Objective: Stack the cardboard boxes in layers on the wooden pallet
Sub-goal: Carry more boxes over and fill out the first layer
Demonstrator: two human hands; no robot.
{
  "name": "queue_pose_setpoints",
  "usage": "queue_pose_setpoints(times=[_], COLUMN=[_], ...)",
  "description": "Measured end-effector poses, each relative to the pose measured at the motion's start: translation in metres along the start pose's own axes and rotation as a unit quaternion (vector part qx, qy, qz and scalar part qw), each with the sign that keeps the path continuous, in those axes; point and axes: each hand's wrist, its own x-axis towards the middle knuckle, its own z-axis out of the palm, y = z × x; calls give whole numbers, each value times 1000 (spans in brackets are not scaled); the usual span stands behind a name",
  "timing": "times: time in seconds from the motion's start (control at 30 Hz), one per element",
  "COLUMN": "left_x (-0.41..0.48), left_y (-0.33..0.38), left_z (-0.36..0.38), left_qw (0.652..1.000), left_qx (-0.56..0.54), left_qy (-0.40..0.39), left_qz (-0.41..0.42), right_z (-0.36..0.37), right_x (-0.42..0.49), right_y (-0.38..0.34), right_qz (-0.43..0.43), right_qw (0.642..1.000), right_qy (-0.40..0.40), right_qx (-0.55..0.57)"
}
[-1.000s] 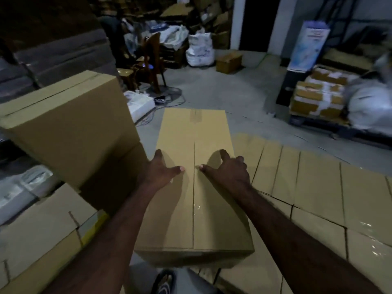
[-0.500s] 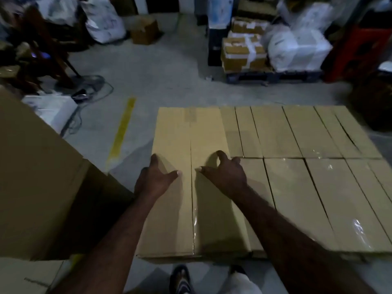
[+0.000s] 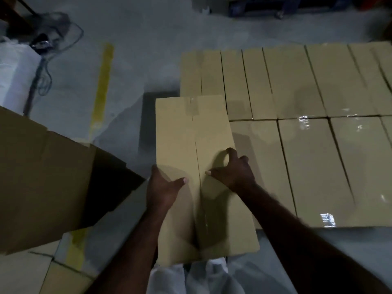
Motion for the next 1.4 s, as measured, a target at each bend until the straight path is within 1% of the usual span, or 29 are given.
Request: queue_pose_setpoints(times=[0.17, 0.3, 0.5, 0.6, 0.83, 0.93, 1.07, 1.17, 1.23, 1.4], left_x=[47, 84, 118, 136, 161, 167, 167, 169, 173, 186], left_y=[-46, -88, -136, -154, -175, -180, -183, -184, -182, -178], left_z=[57, 95, 138, 155, 174, 182, 189, 190, 187, 178], left_qw=[999, 999, 998, 998, 997, 997, 997, 996, 995, 991], left_qx=[-27, -27, -36, -35, -42, -44, -46, -42, -37, -54], left_qy=[-23, -13, -33, -32, -30, -33, -18, -27, -39, -87], left_qz=[15, 26, 37, 47, 60, 60, 63, 67, 85, 84], right_z=[46, 85, 118, 128, 146, 155, 165, 172, 177, 183], right_x=[60, 97, 128, 141, 166, 171, 175, 173, 172, 178], right_y=[44, 77, 117, 128, 141, 149, 162, 168, 171, 176], right_qz=[34, 54, 64, 55, 39, 29, 9, -16, -29, -2], right_qw=[999, 993, 994, 994, 994, 992, 987, 980, 971, 965], right_qy=[17, 38, 34, 30, 48, 73, 108, 134, 151, 104], right_qx=[-11, -100, -81, -85, -90, -97, -115, -149, -184, -240])
